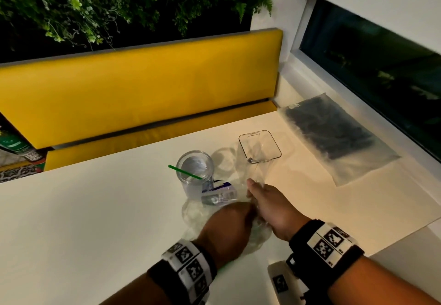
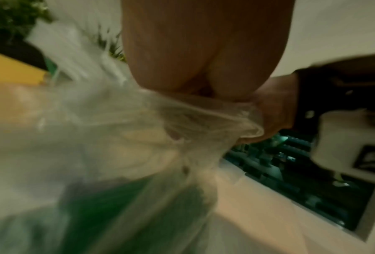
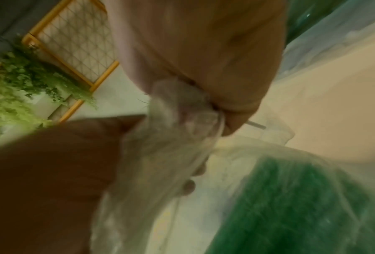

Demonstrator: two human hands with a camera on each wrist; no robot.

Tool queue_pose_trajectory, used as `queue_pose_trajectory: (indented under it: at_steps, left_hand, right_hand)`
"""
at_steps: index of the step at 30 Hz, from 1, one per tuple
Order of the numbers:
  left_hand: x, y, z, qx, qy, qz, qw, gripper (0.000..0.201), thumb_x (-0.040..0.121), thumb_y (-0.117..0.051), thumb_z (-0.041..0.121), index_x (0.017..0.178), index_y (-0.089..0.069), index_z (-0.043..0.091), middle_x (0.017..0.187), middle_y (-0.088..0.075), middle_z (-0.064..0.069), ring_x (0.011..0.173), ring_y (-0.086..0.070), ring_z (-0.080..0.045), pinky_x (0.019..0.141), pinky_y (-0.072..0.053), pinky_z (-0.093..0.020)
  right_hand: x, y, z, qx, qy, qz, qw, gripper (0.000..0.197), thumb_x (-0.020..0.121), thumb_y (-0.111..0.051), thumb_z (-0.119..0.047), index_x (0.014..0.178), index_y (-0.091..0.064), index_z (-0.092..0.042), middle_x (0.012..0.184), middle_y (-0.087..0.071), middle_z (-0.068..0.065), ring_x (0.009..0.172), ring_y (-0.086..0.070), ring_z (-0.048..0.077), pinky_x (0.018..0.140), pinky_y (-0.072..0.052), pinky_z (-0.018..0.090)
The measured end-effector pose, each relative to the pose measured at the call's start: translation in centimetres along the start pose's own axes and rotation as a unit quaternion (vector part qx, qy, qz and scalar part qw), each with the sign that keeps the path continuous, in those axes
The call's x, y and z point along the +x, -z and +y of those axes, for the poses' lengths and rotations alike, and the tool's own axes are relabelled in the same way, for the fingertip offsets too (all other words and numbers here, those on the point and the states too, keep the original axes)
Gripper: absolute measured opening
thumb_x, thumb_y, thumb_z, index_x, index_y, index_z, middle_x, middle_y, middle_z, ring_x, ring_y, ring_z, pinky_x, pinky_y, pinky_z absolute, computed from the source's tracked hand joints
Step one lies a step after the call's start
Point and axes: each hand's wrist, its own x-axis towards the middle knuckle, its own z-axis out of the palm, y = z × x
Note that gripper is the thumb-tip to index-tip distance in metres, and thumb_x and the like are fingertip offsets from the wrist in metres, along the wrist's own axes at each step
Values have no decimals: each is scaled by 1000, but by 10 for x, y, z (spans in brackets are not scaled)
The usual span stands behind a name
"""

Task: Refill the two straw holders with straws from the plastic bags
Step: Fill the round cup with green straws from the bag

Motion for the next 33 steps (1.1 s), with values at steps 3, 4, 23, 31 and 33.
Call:
queue_pose_trajectory:
  at_steps: [3,4,23,31,33]
  left_hand:
    - [20,-22,-20,-1,123,-24,992,24,96,-46,25,106,-66,17,109,-69,-5,100,-63,-23,91,-50,-36]
    - [23,-30,-28,1,168,-44,985,24,93,-51,31,110,-63,19,112,-67,-3,104,-63,-23,92,-51,-38]
    - [43,-52,-35,67,225,-225,946,45,93,-51,43,136,-43,31,141,-50,-6,126,-50,-31,104,-41,-46]
    - [38,-30,-37,33,157,-155,975,22,100,-44,34,111,-59,23,108,-66,-3,91,-60,-20,84,-52,-35]
    - [31,-24,-44,6,136,-112,984,22,98,-43,39,102,-60,27,96,-66,3,84,-61,-16,82,-54,-35]
  right_hand:
    - [0,2,6,-16,69,3,998,25,98,-47,-48,105,-63,-30,100,-68,-1,79,-62,19,68,-45,28]
    - [-2,3,6,-18,94,-12,995,20,98,-49,-44,114,-59,-36,105,-66,-7,77,-59,16,65,-45,26]
    - [21,14,26,-187,160,35,969,33,94,-51,-44,94,-69,-17,87,-74,-2,84,-68,13,83,-54,40]
    - [34,10,29,-185,148,65,969,32,99,-49,-42,82,-61,-17,75,-66,0,73,-62,20,65,-44,32]
    - [36,13,24,-169,135,80,973,30,99,-49,-38,87,-64,-16,76,-67,-1,74,-64,20,62,-43,29]
